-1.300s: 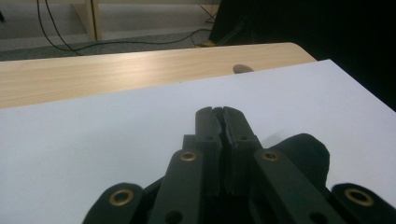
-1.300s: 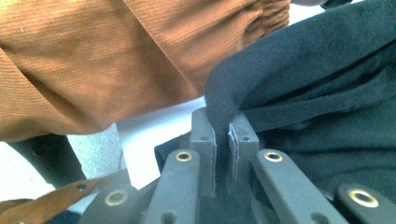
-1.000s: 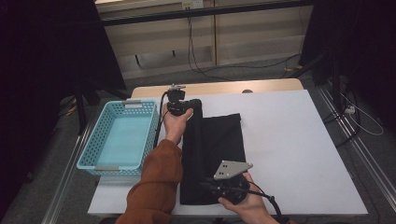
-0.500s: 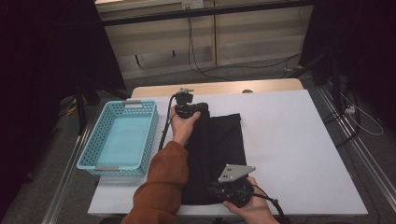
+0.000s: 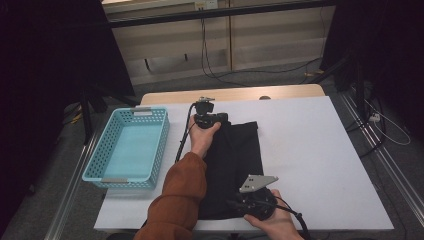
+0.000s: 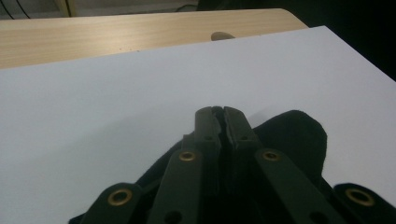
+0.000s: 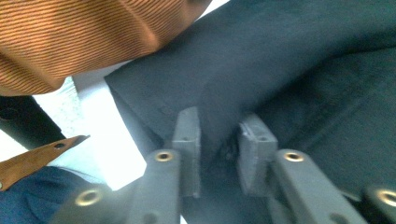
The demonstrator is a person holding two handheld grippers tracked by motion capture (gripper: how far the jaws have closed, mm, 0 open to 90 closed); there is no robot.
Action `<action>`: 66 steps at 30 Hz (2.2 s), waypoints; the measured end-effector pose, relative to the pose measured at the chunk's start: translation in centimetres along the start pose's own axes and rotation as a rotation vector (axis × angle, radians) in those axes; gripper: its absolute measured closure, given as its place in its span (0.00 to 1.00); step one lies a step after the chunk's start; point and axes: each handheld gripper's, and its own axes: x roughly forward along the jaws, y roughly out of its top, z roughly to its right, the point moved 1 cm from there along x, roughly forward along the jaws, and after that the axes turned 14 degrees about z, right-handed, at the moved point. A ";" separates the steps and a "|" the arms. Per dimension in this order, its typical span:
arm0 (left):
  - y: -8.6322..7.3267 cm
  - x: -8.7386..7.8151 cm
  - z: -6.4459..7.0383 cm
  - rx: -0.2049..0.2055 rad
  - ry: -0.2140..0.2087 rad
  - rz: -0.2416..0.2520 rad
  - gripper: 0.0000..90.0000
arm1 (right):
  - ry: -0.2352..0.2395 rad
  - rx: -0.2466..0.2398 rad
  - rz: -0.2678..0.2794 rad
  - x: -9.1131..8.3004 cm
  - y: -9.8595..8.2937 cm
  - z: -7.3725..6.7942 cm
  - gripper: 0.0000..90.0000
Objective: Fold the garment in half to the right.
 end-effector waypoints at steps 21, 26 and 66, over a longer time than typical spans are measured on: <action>-0.2 1.2 1.2 0.013 -0.023 -0.015 0.95 | -0.009 0.027 0.056 -2.9 0.2 1.2 0.98; -0.2 1.7 1.7 0.008 -0.018 -0.007 0.95 | -0.003 0.013 0.050 -3.6 0.0 0.9 0.98; -1.2 5.2 5.9 0.020 -0.153 -0.047 0.91 | -0.041 0.013 -0.107 -5.6 -3.2 1.9 0.98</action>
